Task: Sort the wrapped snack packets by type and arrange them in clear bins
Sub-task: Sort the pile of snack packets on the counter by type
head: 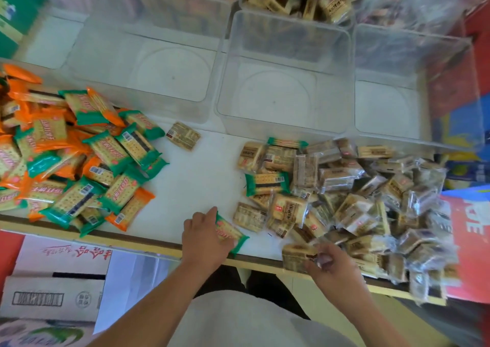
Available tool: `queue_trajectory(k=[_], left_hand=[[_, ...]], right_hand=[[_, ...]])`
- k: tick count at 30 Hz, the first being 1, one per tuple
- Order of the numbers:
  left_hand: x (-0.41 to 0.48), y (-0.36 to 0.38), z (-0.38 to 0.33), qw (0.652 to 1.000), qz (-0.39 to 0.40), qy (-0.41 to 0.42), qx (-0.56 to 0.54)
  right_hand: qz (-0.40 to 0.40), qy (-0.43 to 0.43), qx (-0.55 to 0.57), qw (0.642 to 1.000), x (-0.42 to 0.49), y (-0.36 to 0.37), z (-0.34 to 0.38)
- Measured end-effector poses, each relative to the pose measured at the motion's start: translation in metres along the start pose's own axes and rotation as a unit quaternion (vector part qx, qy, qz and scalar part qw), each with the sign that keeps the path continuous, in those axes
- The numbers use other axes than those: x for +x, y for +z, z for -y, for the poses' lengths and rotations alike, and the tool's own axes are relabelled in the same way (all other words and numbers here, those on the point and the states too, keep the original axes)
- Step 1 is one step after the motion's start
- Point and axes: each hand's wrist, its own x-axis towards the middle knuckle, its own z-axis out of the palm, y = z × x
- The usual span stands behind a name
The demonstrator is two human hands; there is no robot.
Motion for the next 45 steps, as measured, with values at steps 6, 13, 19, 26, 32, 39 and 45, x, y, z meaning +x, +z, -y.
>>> queue_trajectory(k=[6, 13, 19, 26, 32, 39, 45], left_hand=[[0.001, -0.007, -0.001, 0.987, 0.038, -0.017, -0.157], [-0.01, -0.021, -0.034, 0.943, 0.15, 0.02, -0.296], [0.012, -0.007, -0.039, 0.968, 0.05, 0.041, -0.241], [0.018, -0.009, -0.042, 0.937, 0.084, -0.003, -0.34], [0.015, -0.026, -0.022, 0.909, 0.07, -0.015, -0.412], [0.007, -0.045, -0.007, 0.887, 0.027, -0.057, -0.457], [0.002, -0.055, 0.013, 0.871, -0.007, -0.094, -0.481]], right_hand=[[-0.104, -0.133, -0.16, 0.973, 0.002, -0.004, -0.014], [-0.207, -0.228, -0.191, 0.932, 0.004, 0.002, -0.009], [-0.164, -0.263, -0.06, 0.949, 0.005, 0.012, 0.019], [-0.192, -0.288, -0.189, 0.919, 0.029, 0.028, 0.046], [-0.202, -0.292, -0.29, 0.889, 0.05, 0.034, 0.052], [-0.168, -0.275, -0.333, 0.886, 0.06, 0.026, 0.051], [-0.04, -0.129, -0.15, 0.979, 0.042, 0.016, 0.084]])
